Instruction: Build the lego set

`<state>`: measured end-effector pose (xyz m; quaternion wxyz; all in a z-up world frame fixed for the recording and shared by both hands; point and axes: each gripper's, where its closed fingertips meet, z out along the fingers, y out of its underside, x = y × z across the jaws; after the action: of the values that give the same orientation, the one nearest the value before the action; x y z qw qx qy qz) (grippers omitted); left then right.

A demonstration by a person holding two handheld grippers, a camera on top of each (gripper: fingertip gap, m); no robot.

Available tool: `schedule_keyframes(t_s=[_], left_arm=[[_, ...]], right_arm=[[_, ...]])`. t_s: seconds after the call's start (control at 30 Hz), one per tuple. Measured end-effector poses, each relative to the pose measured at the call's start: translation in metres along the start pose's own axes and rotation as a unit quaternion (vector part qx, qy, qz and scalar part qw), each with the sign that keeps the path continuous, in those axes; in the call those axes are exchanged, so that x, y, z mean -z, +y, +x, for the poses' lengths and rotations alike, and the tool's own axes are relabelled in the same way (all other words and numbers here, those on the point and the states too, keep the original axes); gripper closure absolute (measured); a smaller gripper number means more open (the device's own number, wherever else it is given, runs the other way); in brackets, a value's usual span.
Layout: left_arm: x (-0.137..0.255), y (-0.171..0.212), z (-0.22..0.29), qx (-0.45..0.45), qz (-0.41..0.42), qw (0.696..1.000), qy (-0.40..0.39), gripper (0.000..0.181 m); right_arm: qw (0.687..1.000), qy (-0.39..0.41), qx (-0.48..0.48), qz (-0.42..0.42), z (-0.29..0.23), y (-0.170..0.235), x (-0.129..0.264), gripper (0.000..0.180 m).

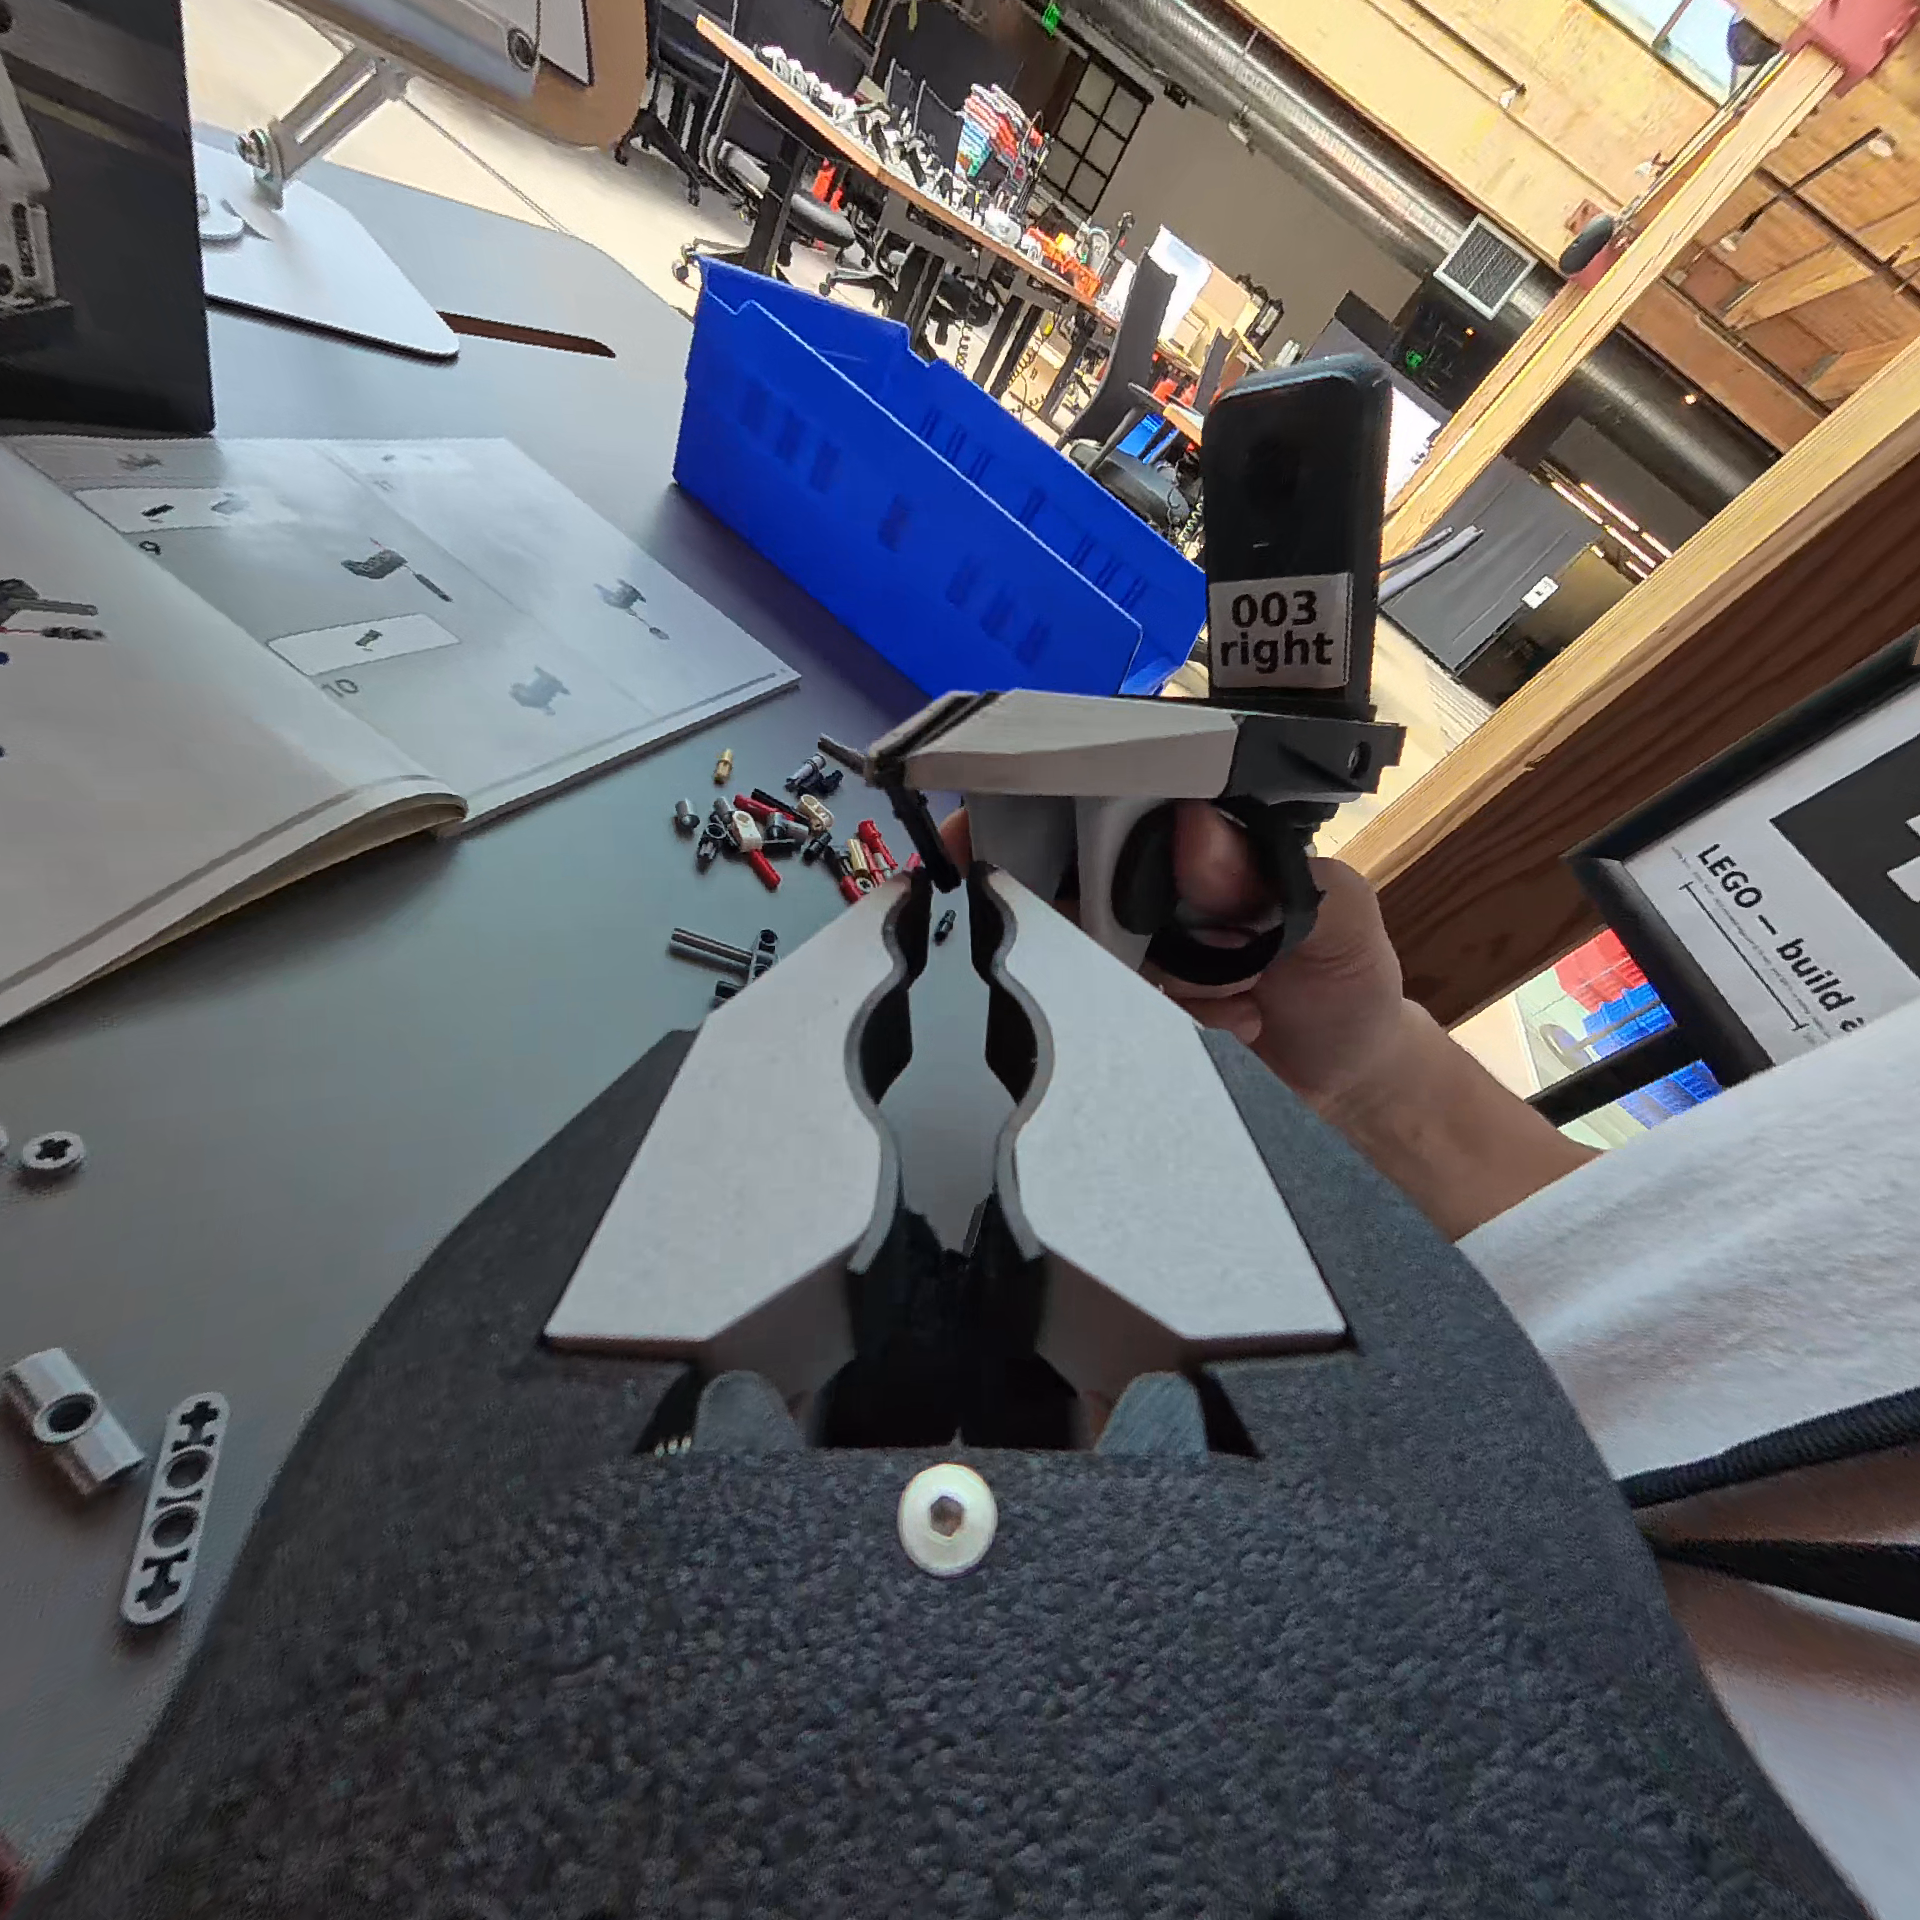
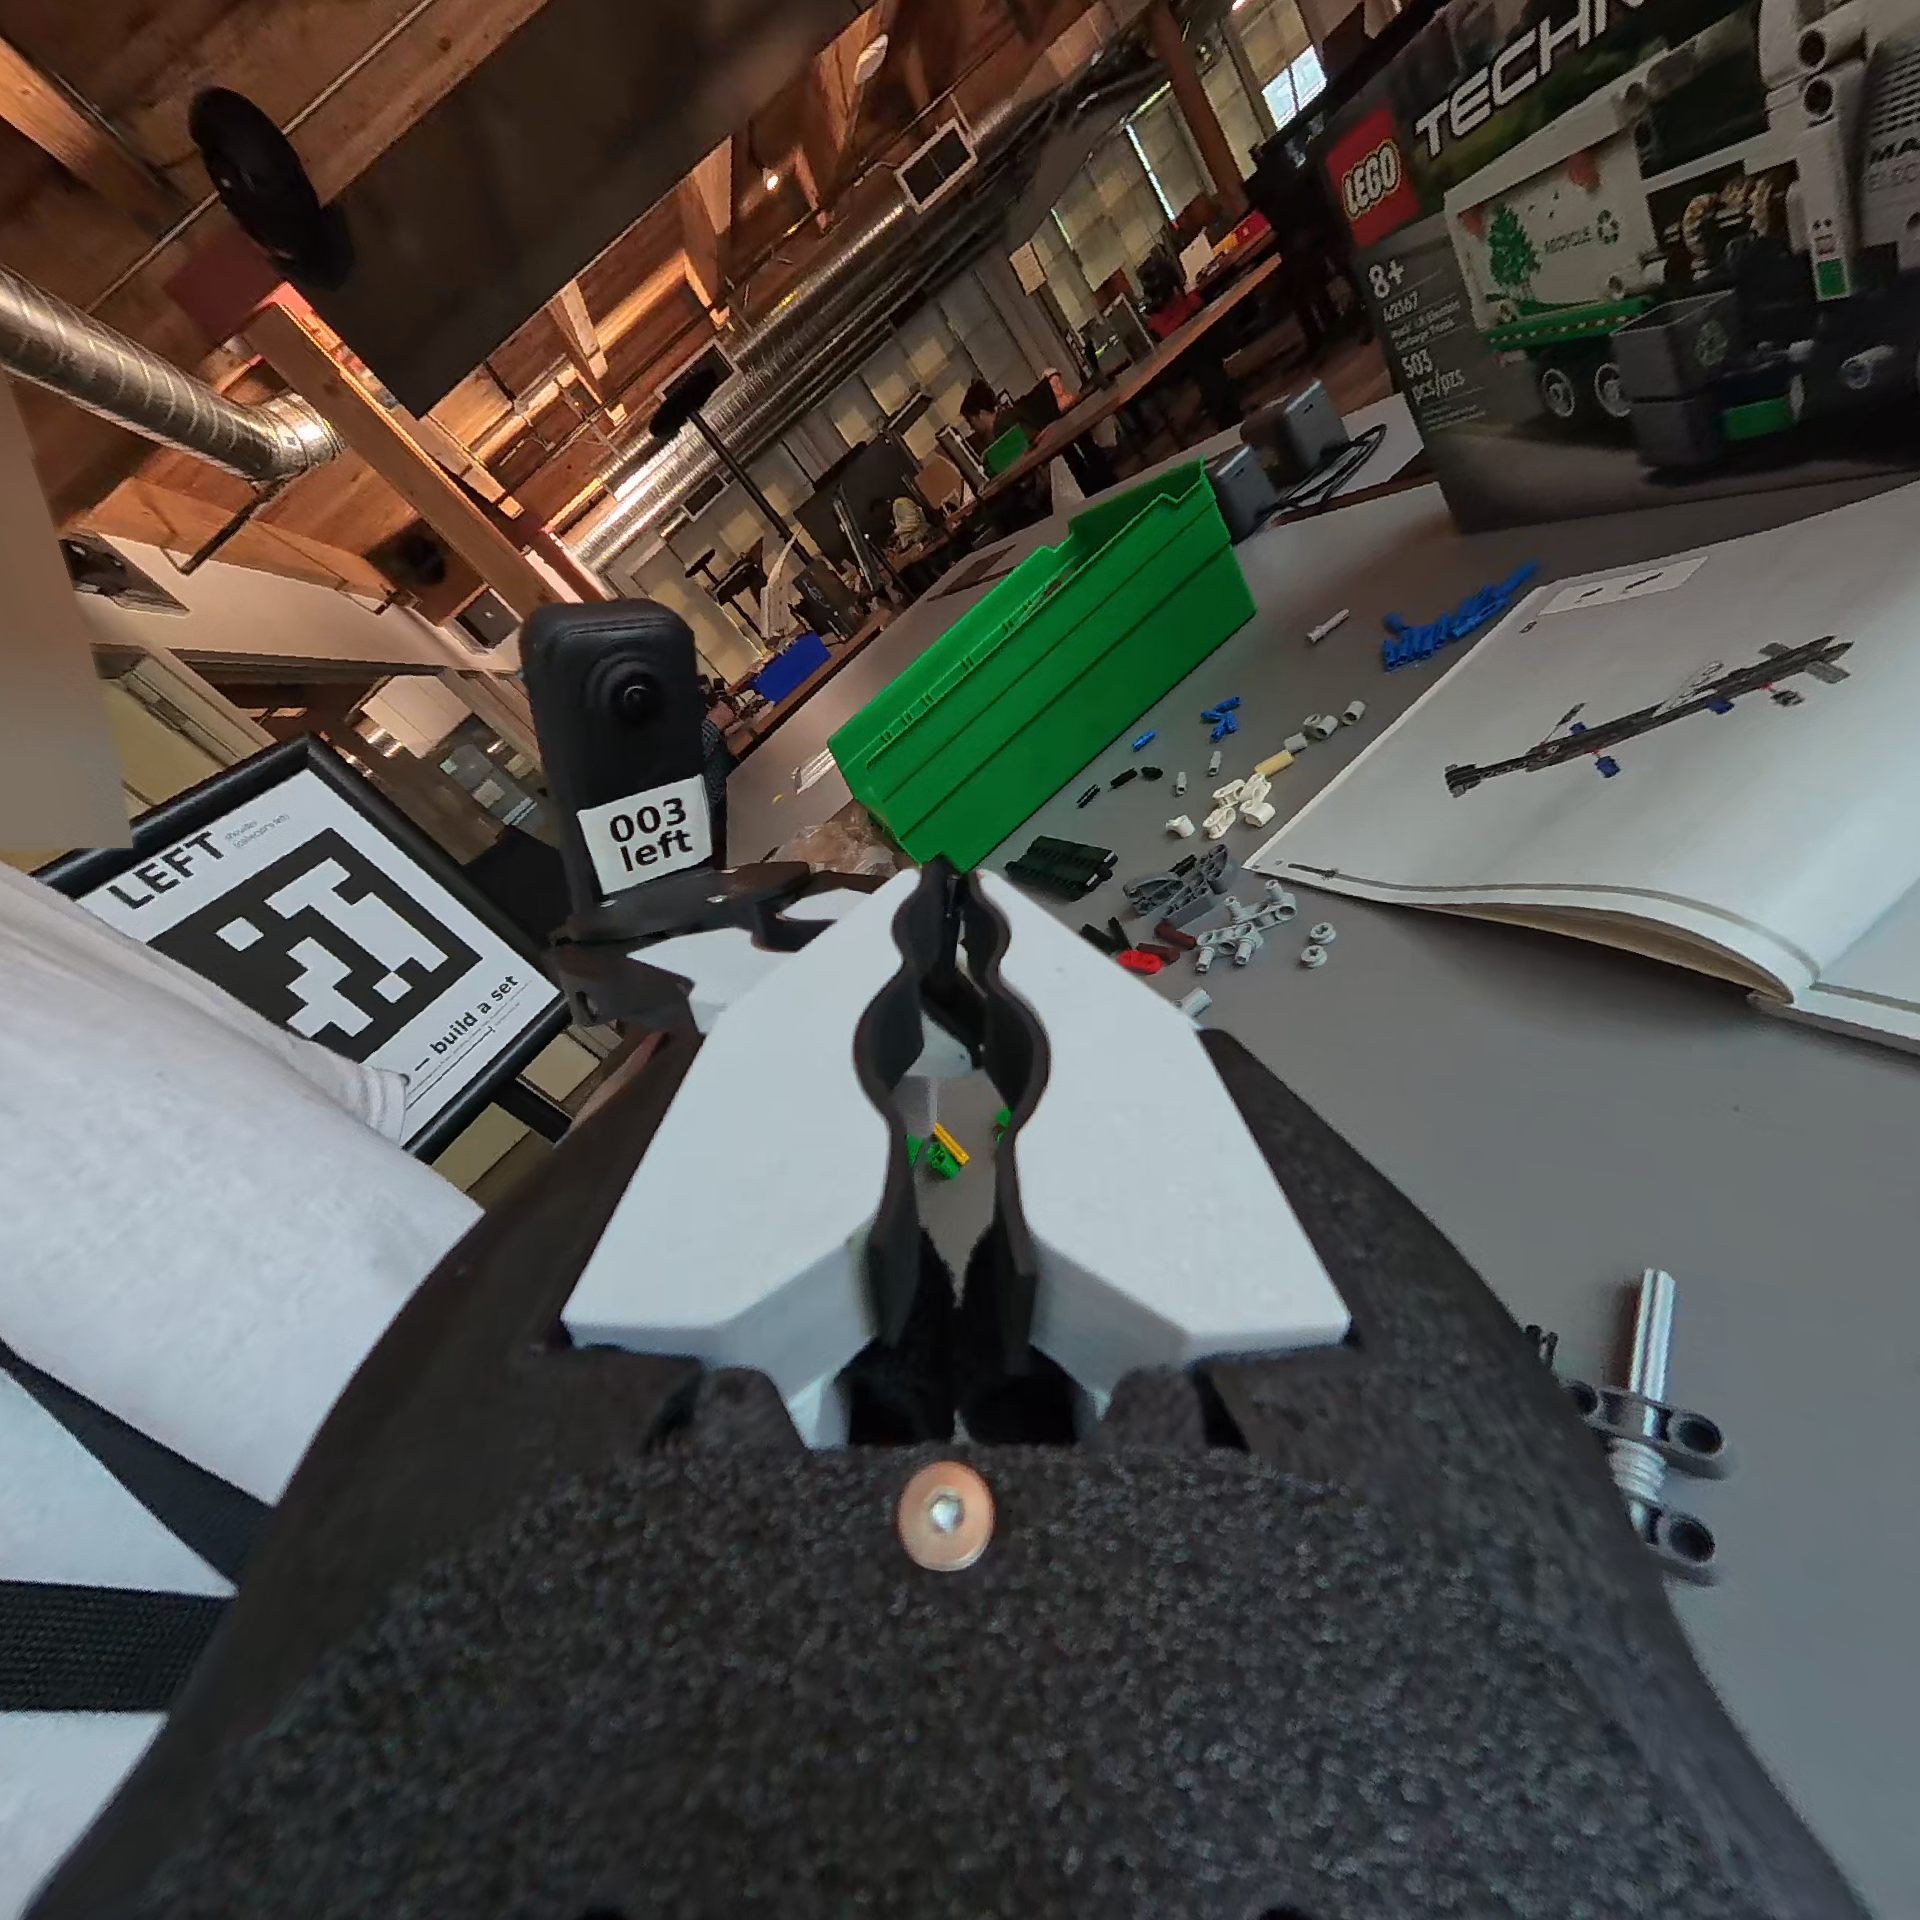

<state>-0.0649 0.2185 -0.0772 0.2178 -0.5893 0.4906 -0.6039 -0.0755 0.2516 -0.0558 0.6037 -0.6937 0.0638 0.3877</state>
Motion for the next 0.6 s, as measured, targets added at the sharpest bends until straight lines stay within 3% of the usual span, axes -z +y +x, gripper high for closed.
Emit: schedule_keyframes(t_s=[0.2, 0.3, 0.47, 0.6], left_arm=[[0.000, 0.000, -0.004, -0.020, -0.015, 1.000, -0.016, 0.178], [0.002, 0.004, -0.004, -0.102, -0.053, 0.993, -0.030, 0.178], [0.004, 0.017, -0.007, -0.282, -0.143, 0.947, -0.055, 0.179], [0.014, 0.024, -0.013, -0.360, -0.190, 0.912, -0.040, 0.178]], right_arm=[[1.000, -0.014, -0.016, 0.008, 0.001, 0.001, 0.004, 0.178], [1.000, -0.017, -0.003, -0.002, -0.001, 0.001, 0.011, 0.178], [0.997, -0.028, 0.025, -0.063, -0.001, 0.015, 0.025, 0.177], [0.991, -0.008, 0.077, -0.111, 0.000, 0.019, 0.035, 0.176]])
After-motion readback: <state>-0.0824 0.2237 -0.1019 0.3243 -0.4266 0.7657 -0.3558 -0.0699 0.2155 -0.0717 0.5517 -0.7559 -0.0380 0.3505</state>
